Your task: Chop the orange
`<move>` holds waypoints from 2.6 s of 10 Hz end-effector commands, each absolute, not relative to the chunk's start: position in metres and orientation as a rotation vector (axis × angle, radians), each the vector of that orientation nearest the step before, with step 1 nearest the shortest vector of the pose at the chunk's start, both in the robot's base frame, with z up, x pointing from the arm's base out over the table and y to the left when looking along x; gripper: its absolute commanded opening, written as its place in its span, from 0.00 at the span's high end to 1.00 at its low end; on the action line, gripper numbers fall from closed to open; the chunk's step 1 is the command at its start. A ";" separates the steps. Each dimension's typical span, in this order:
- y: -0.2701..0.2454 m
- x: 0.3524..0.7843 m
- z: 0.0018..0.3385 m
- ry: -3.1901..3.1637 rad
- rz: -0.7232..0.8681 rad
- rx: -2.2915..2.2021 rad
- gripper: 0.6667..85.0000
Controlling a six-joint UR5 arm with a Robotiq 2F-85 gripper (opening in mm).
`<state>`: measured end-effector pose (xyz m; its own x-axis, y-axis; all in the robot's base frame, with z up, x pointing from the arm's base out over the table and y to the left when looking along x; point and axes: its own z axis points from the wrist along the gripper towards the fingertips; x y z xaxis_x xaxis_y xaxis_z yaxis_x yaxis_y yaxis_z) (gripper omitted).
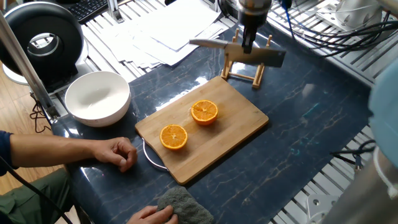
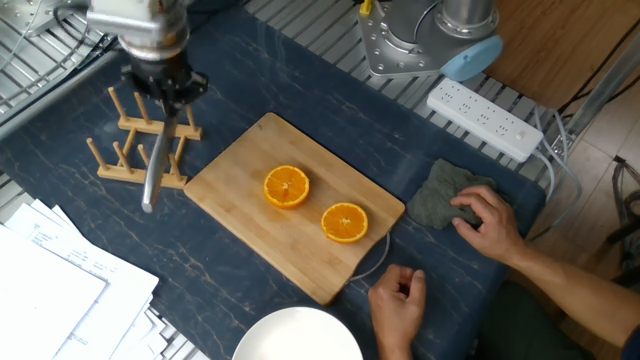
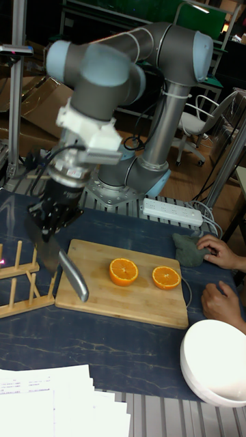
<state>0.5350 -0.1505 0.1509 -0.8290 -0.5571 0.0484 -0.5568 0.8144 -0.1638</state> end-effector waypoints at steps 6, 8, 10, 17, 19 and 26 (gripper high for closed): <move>-0.041 0.487 0.202 3.136 0.054 -0.464 0.99; -0.004 0.498 0.200 3.112 0.153 -0.378 0.99; 0.021 0.502 0.193 3.114 0.200 -0.375 0.99; 0.054 0.538 0.143 3.040 0.149 -0.560 0.99; 0.052 0.543 0.135 3.033 0.146 -0.615 0.99; 0.066 0.534 0.127 3.060 0.207 -0.621 0.99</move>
